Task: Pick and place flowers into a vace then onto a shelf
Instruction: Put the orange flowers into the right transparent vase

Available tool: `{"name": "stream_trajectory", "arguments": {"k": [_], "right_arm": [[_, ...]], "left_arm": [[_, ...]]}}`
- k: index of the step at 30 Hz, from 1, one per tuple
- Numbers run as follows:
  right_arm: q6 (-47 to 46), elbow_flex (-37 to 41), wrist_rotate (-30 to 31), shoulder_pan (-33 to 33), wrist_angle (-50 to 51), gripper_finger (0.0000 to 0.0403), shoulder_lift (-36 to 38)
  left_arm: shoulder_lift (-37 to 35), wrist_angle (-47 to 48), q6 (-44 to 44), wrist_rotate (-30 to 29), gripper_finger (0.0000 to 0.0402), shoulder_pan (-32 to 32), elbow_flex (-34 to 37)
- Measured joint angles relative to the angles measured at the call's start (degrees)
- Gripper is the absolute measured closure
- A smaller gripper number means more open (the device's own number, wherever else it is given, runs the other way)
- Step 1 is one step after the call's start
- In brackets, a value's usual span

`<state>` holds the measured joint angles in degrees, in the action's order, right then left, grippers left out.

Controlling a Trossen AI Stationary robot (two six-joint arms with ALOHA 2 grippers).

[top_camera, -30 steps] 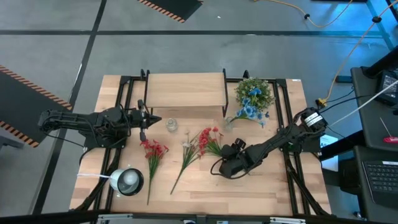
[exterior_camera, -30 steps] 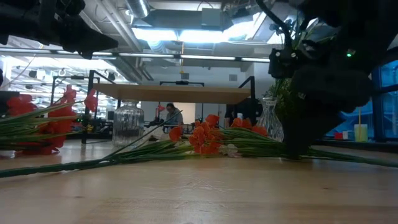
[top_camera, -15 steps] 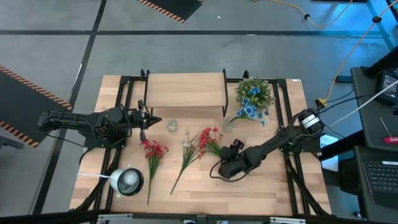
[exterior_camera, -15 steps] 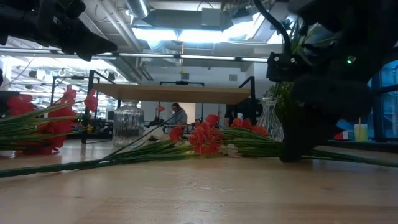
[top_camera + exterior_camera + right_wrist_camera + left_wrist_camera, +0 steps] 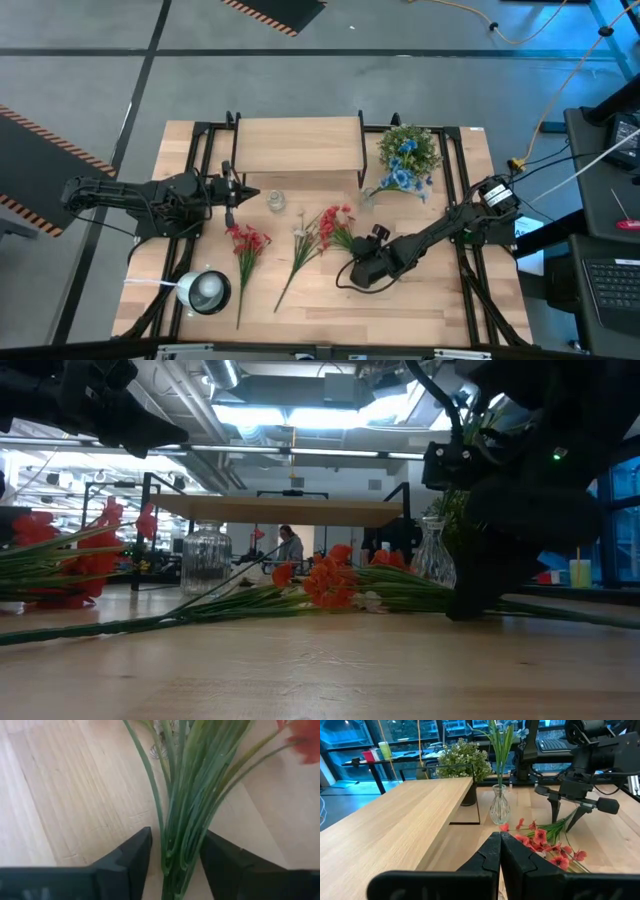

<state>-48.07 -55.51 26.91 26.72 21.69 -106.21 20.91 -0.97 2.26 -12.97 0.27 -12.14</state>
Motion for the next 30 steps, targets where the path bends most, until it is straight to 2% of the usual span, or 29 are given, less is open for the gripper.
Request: {"name": "stream_trajectory", "arguments": {"k": [16,22,26,30], "right_arm": [[-1.17,-0.02,0.52,-0.07,0.33,0.0388,-0.04],[-1.4,0.11,0.56,-0.17,0.18,0.0385,0.84],[-2.78,0.1,3.88,-0.15,1.18,0.0393,3.99],[-2.84,0.09,4.47,0.12,3.31,0.0392,7.26]], "left_arm": [[0.0,-0.02,0.0,0.0,0.0398,0.0,0.0],[0.0,-0.02,0.0,0.0,0.0398,-0.02,0.0],[-0.01,-0.03,0.0,-0.01,0.0398,-0.01,0.0],[0.0,-0.02,0.0,-0.01,0.0398,-0.01,0.0]]}}
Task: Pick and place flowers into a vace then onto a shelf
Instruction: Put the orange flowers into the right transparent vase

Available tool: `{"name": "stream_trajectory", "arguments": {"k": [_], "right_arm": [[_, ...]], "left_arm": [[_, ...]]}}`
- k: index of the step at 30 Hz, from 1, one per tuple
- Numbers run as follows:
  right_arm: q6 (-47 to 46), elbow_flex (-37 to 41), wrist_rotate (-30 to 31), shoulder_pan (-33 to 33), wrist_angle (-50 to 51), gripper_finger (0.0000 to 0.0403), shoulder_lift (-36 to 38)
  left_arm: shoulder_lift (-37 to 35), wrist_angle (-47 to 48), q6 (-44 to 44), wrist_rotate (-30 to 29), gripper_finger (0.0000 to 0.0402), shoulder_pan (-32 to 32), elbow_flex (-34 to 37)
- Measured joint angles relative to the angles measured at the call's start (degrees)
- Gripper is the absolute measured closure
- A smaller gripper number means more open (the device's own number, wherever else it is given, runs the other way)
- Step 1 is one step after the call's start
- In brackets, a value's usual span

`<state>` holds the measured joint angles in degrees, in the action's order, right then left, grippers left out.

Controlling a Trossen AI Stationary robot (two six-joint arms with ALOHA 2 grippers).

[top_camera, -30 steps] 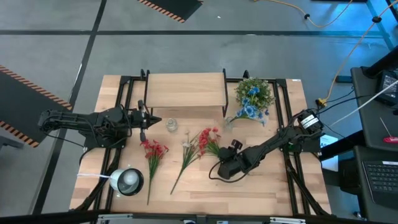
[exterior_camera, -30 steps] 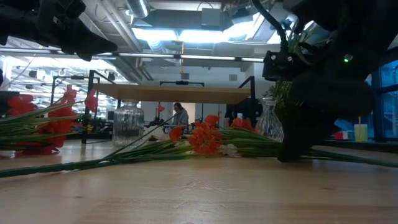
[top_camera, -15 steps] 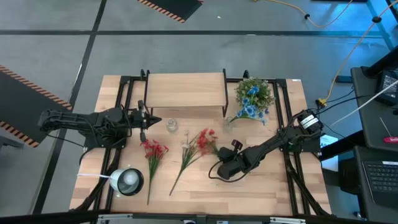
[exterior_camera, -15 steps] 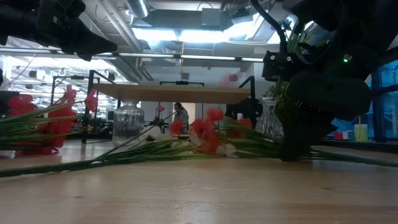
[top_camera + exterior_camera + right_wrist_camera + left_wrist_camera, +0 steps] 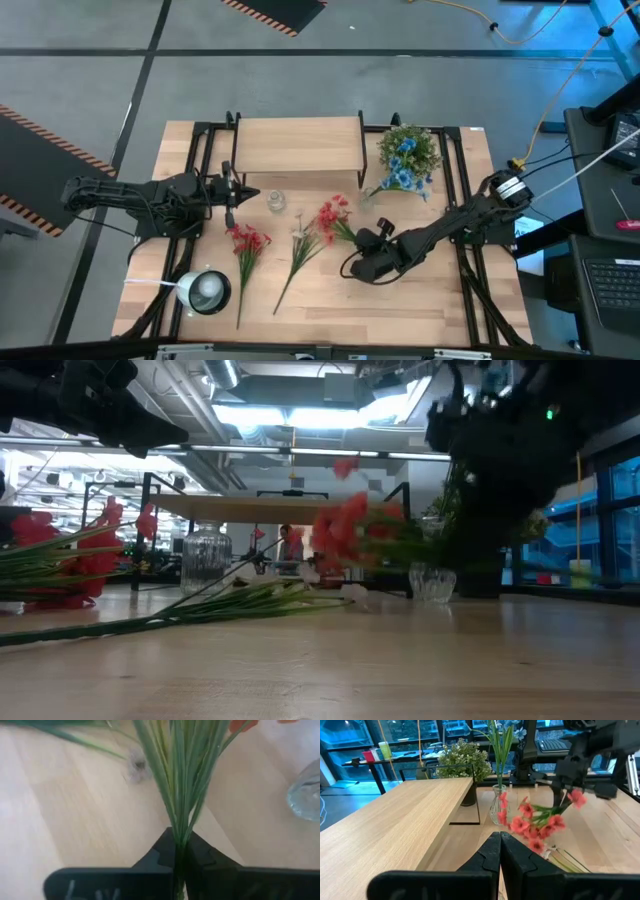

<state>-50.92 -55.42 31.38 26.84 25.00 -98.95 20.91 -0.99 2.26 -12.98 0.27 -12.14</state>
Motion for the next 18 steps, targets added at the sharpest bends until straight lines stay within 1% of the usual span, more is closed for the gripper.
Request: {"name": "stream_trajectory", "arguments": {"k": [3,5,13,18], "right_arm": [[0.18,0.0,0.46,0.71,0.43,0.0393,2.72],[0.34,0.0,2.46,1.58,0.44,0.0394,4.43],[4.24,-0.04,15.43,6.75,-0.86,0.0394,12.02],[12.03,-0.09,21.51,8.86,-6.01,0.0394,14.68]], "left_arm": [[-0.02,-0.02,0.0,-0.01,0.0398,0.01,0.0],[-0.01,-0.01,0.0,-0.01,0.0398,0.0,0.0],[-0.01,-0.01,0.0,-0.01,0.0398,-0.01,0.0],[0.0,-0.01,0.0,-0.01,0.0398,-0.01,0.0]]}}
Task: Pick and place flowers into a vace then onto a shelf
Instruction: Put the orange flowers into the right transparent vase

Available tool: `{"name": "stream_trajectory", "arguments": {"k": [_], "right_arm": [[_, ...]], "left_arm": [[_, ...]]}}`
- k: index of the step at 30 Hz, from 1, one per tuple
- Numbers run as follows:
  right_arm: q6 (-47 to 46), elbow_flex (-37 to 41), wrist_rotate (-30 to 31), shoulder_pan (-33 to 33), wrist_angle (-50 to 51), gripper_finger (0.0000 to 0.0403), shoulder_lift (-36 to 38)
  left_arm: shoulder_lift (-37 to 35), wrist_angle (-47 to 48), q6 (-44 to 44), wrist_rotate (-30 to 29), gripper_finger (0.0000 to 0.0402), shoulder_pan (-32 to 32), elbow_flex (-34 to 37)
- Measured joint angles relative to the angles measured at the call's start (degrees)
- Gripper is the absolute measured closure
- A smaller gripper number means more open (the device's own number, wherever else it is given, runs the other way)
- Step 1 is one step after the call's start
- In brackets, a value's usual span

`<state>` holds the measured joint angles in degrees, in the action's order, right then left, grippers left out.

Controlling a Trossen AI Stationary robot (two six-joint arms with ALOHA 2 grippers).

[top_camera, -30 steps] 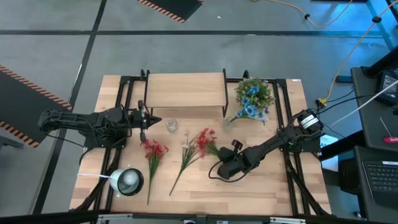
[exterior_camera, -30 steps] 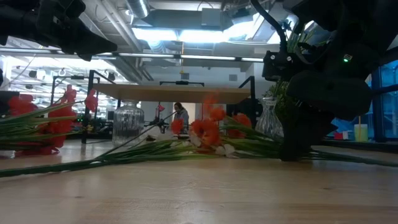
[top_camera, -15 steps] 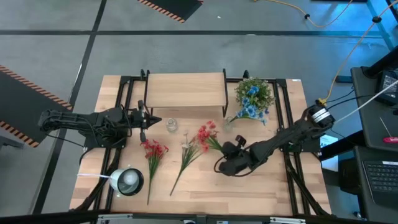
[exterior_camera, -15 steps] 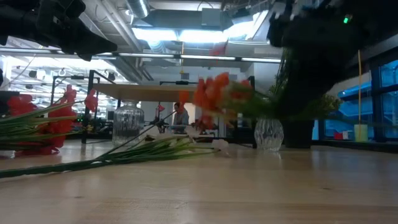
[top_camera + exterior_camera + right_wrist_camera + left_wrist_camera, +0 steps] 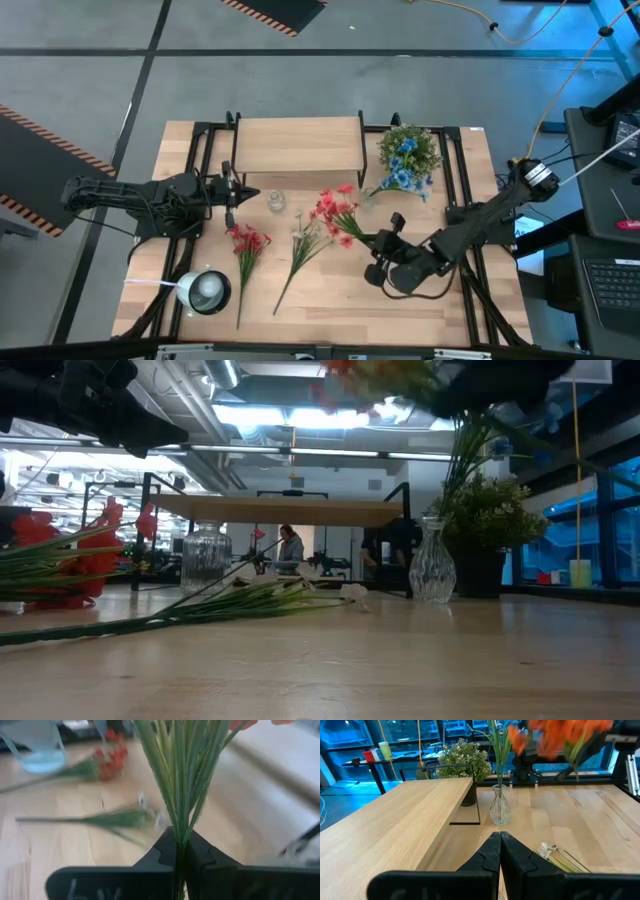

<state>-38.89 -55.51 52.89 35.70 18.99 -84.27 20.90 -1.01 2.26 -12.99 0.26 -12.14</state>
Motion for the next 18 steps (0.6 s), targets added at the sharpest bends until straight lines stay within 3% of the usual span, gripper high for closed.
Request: {"name": "stream_trajectory", "arguments": {"k": [11,18], "right_arm": [[21.32,2.3,7.27,0.44,-20.45,0.0394,0.96],[33.12,10.91,9.72,0.01,-43.68,0.0394,0.86]], "left_arm": [[0.0,-0.01,0.0,0.0,0.0398,0.0,0.0],[-0.02,-0.03,0.0,0.0,0.0398,0.0,0.0]]}}
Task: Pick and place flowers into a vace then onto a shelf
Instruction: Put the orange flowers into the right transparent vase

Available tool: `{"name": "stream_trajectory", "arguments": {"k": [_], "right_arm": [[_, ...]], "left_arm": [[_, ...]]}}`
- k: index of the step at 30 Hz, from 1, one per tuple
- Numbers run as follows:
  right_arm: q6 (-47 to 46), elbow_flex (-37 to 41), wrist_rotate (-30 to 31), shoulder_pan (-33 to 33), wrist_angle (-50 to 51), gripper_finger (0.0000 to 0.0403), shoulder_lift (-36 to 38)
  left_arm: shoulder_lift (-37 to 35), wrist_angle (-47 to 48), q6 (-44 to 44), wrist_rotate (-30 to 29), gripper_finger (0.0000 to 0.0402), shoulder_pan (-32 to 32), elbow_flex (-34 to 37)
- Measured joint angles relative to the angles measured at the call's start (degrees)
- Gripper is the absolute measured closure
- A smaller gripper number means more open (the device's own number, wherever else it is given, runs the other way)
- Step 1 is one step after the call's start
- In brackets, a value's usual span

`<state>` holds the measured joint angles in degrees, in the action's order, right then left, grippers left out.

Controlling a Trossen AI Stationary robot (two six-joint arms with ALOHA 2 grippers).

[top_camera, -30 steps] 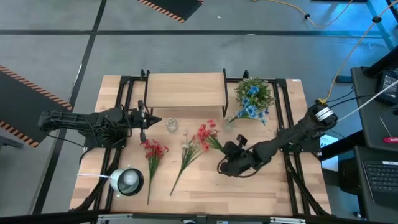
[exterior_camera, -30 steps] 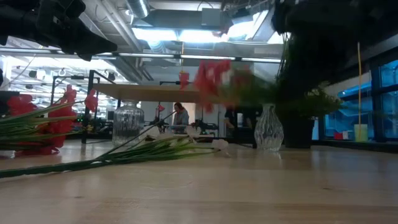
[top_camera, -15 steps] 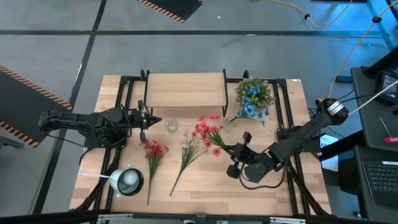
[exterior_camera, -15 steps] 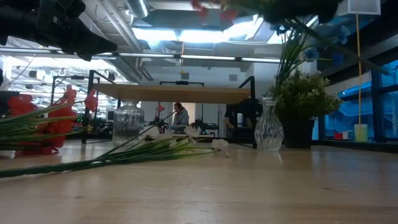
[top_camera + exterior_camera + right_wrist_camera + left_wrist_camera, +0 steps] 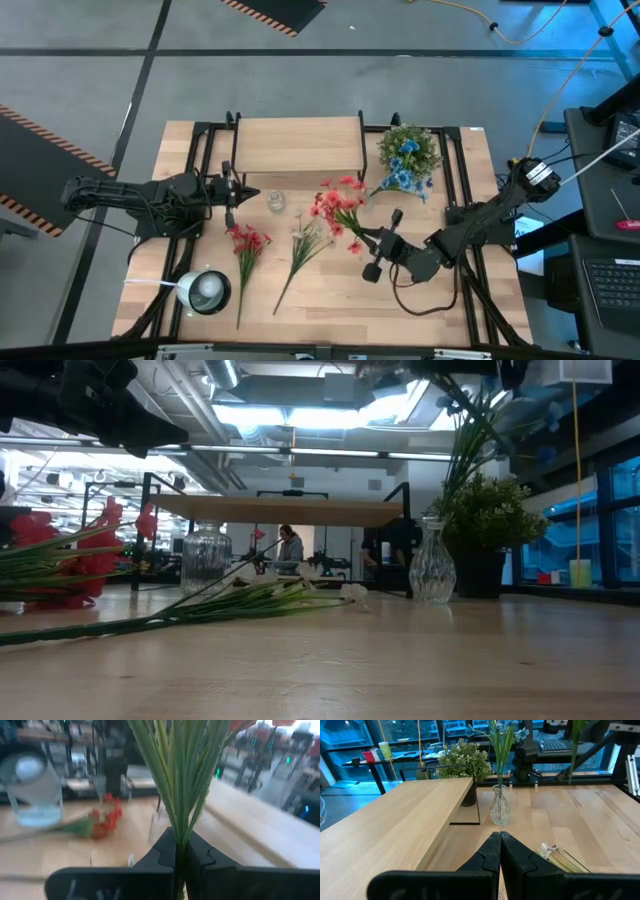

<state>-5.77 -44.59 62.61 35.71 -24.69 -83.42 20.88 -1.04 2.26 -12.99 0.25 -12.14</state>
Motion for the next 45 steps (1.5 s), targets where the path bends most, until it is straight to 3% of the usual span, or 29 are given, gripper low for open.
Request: {"name": "stream_trajectory", "arguments": {"k": [5,9,17,34,45], "right_arm": [[16.74,5.54,-0.09,-0.67,-23.15,0.0394,0.07],[20.14,8.92,-0.53,-2.43,-33.03,0.0394,-0.7],[27.98,8.71,-7.29,-9.59,-43.16,0.0394,-5.83],[44.4,8.17,-6.28,-15.85,-62.21,0.0394,-13.9],[48.8,8.17,-4.19,-18.37,-64.33,0.0395,-14.05]], "left_arm": [[0.01,-0.04,0.01,0.01,0.0398,0.0,0.0],[0.02,-0.07,0.05,0.0,0.0398,0.02,0.0],[0.0,-0.07,1.03,0.0,0.0398,0.01,0.0],[0.02,-0.04,-1.6,0.02,0.0398,0.0,-0.01],[0.02,-0.04,-1.55,0.02,0.0398,0.0,-0.02]]}}
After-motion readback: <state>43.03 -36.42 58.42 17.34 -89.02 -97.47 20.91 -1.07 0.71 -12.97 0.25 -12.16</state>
